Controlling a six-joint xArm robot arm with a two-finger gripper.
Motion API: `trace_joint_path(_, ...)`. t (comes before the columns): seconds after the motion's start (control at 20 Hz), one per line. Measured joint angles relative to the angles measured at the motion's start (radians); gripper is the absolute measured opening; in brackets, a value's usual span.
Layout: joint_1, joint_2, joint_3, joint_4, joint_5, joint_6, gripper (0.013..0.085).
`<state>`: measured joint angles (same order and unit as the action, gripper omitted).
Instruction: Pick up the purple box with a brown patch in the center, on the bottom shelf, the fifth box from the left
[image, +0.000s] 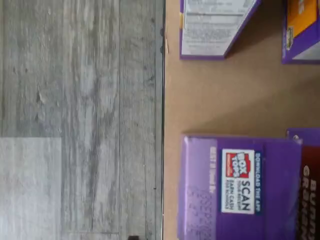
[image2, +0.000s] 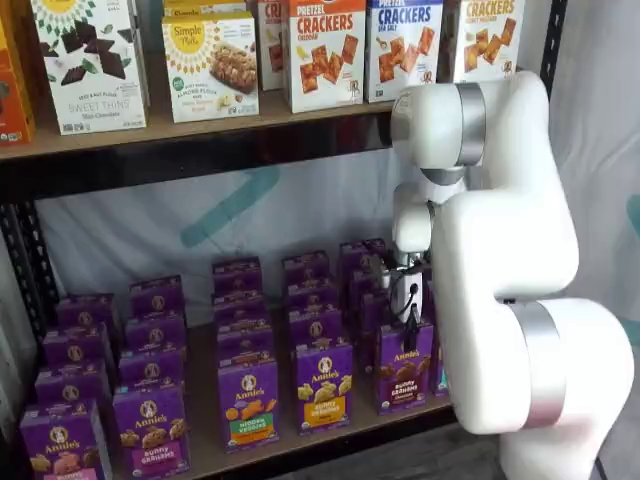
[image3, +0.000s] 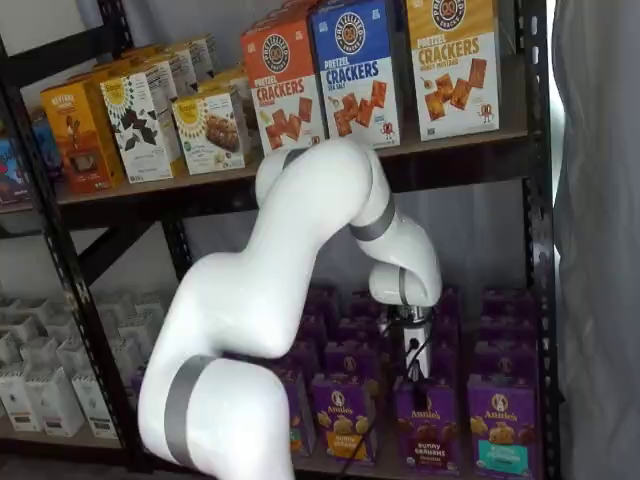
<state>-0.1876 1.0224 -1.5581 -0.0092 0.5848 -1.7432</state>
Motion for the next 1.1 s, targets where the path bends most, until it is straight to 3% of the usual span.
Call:
trace_joint_path(0.15,-0.002,0.028,-0.016,-0.010,-0.011,0.006,0.0850)
trace_joint_path(0.7,-0.012,0.056,-0.023,0.029,-0.036,-0.038,0.0850)
trace_joint_path(0.9,-0.014,0.051,-0.015,0.028,-0.036,-0.038,0.0730)
trace_joint_path(0.95,-0.013,0.051,-0.013,0.030,-0.037,-0.040,0.0730)
trace_joint_path(1.05,-0.012,0.047,-0.007,0.043,-0.041,-0.051,0.0650)
trace_joint_path(1.1,-0.012,0.046,-0.005,0.049,-0.043,-0.056,0.0650)
